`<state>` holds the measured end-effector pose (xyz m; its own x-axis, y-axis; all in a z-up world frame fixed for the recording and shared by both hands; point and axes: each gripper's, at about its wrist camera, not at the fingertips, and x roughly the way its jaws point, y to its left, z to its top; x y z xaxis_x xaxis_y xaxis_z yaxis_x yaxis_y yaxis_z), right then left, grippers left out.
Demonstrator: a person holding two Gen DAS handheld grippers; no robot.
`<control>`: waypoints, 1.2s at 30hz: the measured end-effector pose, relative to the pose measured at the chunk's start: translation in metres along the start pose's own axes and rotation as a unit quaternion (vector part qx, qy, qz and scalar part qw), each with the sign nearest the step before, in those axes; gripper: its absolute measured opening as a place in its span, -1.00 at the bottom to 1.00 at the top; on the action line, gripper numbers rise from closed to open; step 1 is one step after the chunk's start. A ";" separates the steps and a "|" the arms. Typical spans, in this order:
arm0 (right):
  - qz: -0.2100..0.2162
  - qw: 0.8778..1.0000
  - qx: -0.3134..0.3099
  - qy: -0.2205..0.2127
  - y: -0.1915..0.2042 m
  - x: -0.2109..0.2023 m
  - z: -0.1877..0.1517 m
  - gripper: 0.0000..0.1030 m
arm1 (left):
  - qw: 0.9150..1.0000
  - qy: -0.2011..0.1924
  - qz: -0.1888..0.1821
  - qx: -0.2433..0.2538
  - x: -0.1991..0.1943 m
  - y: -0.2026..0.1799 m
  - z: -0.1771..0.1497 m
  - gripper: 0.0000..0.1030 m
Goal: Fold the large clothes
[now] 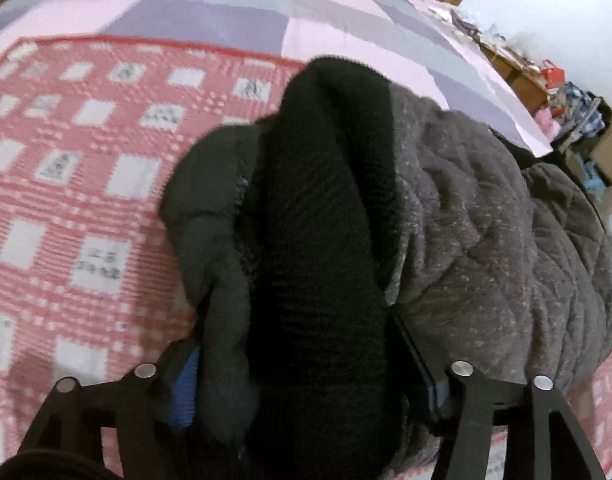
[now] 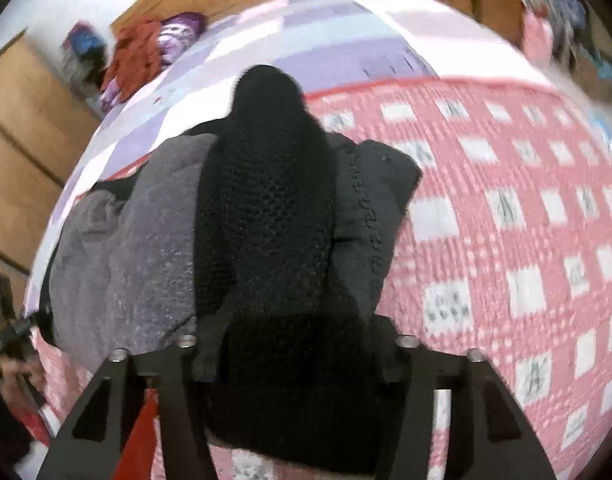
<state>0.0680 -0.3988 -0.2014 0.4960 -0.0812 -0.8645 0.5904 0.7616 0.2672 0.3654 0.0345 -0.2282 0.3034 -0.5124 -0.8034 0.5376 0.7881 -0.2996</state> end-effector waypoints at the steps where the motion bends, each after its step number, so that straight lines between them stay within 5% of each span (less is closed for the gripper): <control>1: -0.013 1.000 -0.007 -0.014 -0.003 -0.005 -0.001 0.30 | 1.000 -0.011 0.012 0.010 -0.007 -0.003 -0.003 0.38; 7: -0.168 0.963 -0.157 -0.140 0.028 -0.066 -0.051 0.63 | 0.993 -0.082 0.065 0.051 -0.051 -0.030 -0.035 0.59; 13: -0.240 0.931 -0.242 -0.128 0.060 -0.041 -0.130 0.64 | 0.997 -0.023 0.070 0.003 -0.032 -0.040 -0.086 0.64; 19: -0.304 0.901 -0.276 -0.141 0.064 -0.005 -0.143 0.64 | 0.995 0.004 0.083 -0.049 -0.009 -0.034 -0.091 0.64; 22: -0.258 0.930 -0.226 -0.131 0.056 -0.010 -0.133 0.64 | 0.995 -0.008 0.086 -0.053 -0.011 -0.038 -0.091 0.64; 24: -0.169 0.968 -0.148 -0.113 0.039 -0.021 -0.121 0.64 | 0.995 -0.011 0.073 -0.061 -0.013 -0.038 -0.092 0.64; 26: -0.119 0.986 -0.069 -0.097 0.022 -0.028 -0.112 0.64 | 0.995 -0.024 0.069 -0.066 -0.020 -0.040 -0.091 0.64; 36: -0.063 0.993 -0.040 -0.091 0.023 -0.041 -0.102 0.64 | 0.996 -0.038 0.044 -0.069 -0.032 -0.044 -0.075 0.64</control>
<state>-0.0036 -0.3126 -0.2032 0.5330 -0.2887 -0.7953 0.6068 0.7855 0.1216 0.2727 0.0413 -0.2283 0.4055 -0.4593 -0.7903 0.3946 0.8679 -0.3018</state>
